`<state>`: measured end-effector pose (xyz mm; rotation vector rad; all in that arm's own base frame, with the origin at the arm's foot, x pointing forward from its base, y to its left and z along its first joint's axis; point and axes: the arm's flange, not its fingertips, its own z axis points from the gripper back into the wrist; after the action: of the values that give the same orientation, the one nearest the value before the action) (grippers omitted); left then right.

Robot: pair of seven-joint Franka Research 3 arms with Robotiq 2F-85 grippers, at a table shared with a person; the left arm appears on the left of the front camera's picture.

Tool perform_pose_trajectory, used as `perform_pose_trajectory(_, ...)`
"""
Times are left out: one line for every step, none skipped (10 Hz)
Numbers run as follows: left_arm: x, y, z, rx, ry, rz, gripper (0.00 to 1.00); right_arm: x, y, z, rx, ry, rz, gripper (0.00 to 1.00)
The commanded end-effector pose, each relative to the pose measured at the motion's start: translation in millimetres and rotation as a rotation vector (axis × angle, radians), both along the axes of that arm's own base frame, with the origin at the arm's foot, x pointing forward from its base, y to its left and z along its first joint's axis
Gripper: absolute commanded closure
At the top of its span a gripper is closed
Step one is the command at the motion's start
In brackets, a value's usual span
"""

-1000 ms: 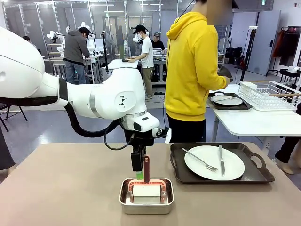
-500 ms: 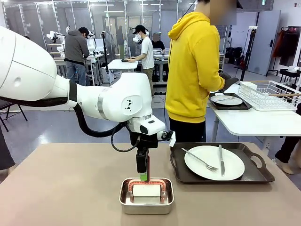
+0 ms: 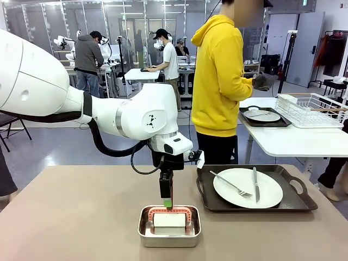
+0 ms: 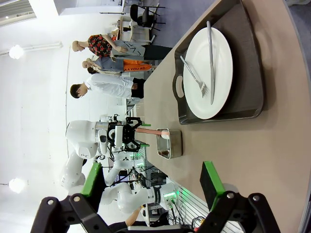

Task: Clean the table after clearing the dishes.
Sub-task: When the left (or right) Handle tray is removed, use the left hand (or right hand) to clean the left (or right) side of the table with the Lint Roller.

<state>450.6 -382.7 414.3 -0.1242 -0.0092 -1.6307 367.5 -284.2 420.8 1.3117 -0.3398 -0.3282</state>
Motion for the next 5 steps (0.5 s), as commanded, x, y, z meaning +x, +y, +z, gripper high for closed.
perform_pose_trajectory(-1.1,-6.1,0.0,0.042,0.005,0.014,0.34,-2.2,0.4,2.5,0.000,-0.005,-0.002,0.00)
perform_pose_trajectory(-1.2,-6.2,1.1,0.040,-0.007,0.017,0.43,-2.2,0.4,2.5,0.000,-0.005,-0.002,0.00)
perform_pose_trajectory(-1.2,-5.0,2.8,0.032,-0.015,0.019,0.53,-2.2,0.4,2.5,0.000,-0.005,-0.002,0.00)
perform_pose_trajectory(-1.4,-3.9,3.4,0.029,-0.016,0.021,0.62,-2.2,0.4,2.5,0.000,-0.005,-0.002,0.00)
perform_pose_trajectory(-0.8,-3.6,3.1,0.023,-0.015,0.023,0.72,-2.2,0.4,2.5,0.000,-0.005,-0.002,0.00)
